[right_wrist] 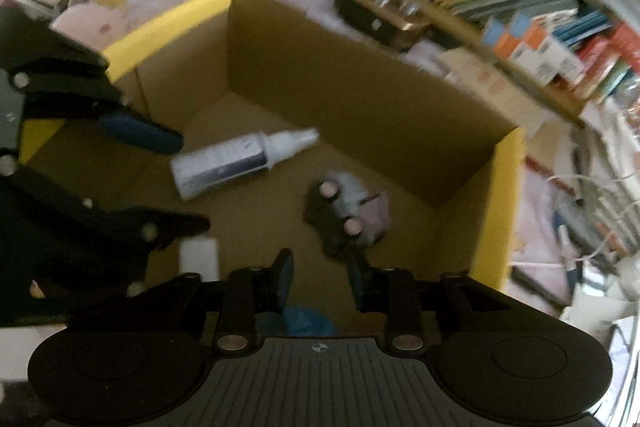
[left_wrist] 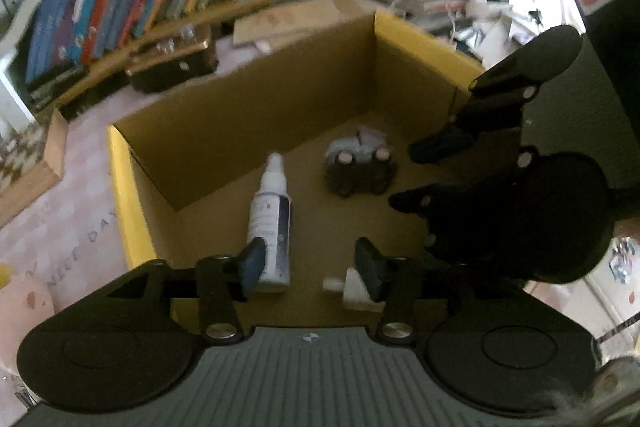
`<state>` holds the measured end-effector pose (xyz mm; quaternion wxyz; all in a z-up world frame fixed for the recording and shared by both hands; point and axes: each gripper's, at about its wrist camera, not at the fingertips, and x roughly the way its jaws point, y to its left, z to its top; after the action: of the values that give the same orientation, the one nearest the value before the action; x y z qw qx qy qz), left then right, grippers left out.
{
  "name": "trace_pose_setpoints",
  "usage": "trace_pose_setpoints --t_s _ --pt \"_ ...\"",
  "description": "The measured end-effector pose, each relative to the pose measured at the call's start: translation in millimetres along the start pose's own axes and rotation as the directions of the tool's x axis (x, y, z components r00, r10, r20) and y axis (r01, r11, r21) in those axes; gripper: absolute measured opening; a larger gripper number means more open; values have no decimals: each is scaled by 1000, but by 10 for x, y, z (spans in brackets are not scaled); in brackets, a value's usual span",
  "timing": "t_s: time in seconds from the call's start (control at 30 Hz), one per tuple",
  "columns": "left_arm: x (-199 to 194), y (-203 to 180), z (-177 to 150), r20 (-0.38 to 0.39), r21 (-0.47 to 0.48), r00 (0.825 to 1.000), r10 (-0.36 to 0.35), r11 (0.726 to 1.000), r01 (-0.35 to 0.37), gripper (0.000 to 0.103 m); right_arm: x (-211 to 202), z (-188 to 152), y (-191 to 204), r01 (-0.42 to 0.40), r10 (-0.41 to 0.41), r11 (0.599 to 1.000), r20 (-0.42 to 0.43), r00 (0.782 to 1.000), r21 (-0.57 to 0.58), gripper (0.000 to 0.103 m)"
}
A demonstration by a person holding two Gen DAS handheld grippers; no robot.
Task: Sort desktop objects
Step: 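Lower both tools into the yellow box and open them to drop cloth and plug, then withdraw both open tools from the box back toward the pink pig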
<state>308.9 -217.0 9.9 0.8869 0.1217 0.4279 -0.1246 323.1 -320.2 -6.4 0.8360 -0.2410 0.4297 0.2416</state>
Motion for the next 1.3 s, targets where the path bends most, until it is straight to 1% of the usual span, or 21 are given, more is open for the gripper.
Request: trace_pose_setpoints --t_s 0.07,0.13,0.23,0.33,0.43,0.53,0.63,0.73,0.87,1.0,1.03,1.13,1.3 --pt "-140 -11 -5 62 -3 997 41 999 -41 64 -117 -17 -26 13 -15 1000 54 998 27 35" --pt "-296 7 -13 122 -30 991 58 998 -55 70 -258 -41 -58 21 -27 998 107 994 57 36" --pt "-506 38 -37 192 -80 979 71 995 -56 73 -462 -65 -84 31 -49 994 182 982 102 39" --pt "-690 47 -65 244 -108 965 94 992 -69 78 -673 -119 -100 37 -77 987 255 964 157 40" --pt "-880 56 -123 286 -140 952 107 988 -69 84 -856 -188 -89 52 -121 975 321 939 217 40" --pt "-1053 47 -224 320 -168 940 119 984 -67 87 -1001 -265 -37 73 -167 963 361 917 261 40" --pt "-1176 57 -332 340 -191 932 125 980 -62 88 -1094 -337 -3 72 -188 951 374 908 302 40" --pt "-1267 75 -436 347 -212 929 130 976 -57 89 -1154 -416 47 68 -196 941 373 907 331 40" --pt "-1338 96 -597 344 -233 930 126 971 -45 90 -1214 -541 162 72 -217 927 368 904 369 40" --pt "-1370 116 -793 332 -246 936 115 969 -32 90 -1270 -683 314 80 -246 904 358 901 421 40" --pt "-1372 118 -837 327 -248 938 114 968 -31 90 -1272 -717 352 84 -252 899 351 902 431 40" --pt "-1376 146 -981 309 -256 945 106 966 -24 90 -1257 -803 473 93 -256 887 313 915 452 40" --pt "-1420 219 -1155 295 -248 951 92 969 -17 90 -1264 -906 696 105 -259 876 275 926 471 40"
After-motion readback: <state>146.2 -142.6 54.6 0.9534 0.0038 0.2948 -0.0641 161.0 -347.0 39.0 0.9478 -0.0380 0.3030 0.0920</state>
